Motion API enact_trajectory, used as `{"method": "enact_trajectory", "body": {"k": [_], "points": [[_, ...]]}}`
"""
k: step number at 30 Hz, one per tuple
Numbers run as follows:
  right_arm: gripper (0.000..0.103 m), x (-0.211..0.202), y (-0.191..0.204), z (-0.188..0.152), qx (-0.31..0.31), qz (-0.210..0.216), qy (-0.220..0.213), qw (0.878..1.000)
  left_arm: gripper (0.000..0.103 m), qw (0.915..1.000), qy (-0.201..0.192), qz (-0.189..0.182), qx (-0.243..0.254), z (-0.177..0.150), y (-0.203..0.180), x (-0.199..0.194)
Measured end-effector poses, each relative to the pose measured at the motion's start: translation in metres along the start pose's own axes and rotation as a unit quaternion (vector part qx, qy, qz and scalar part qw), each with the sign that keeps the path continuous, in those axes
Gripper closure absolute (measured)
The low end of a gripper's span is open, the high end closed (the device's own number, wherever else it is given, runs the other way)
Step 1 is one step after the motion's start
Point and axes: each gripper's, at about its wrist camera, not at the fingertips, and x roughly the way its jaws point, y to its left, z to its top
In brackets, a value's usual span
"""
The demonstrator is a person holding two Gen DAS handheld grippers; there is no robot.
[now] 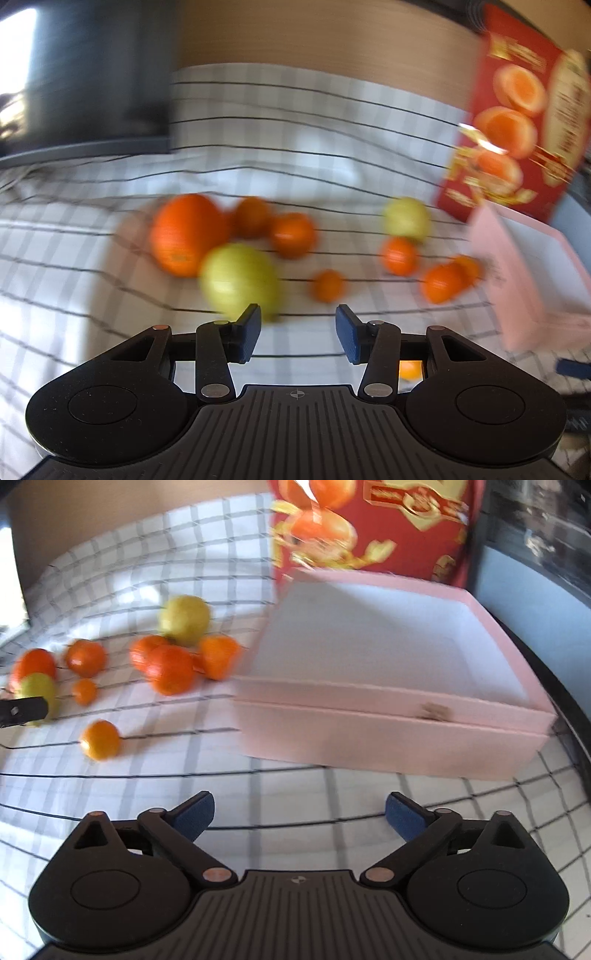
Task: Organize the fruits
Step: 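Reach the left tool to the large green pomelo and close on it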
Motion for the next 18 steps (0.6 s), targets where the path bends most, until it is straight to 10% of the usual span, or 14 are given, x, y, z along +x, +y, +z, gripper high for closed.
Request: {"method": "enact_trajectory", "body": {"k": [18], "points": [[0.005, -0.028, 0.048, -0.016, -0.109, 0.002, -0.035, 0.993, 0.049, 0.9961, 0.015, 0.01, -0.087, 0.026, 0.033, 0.03]]}}
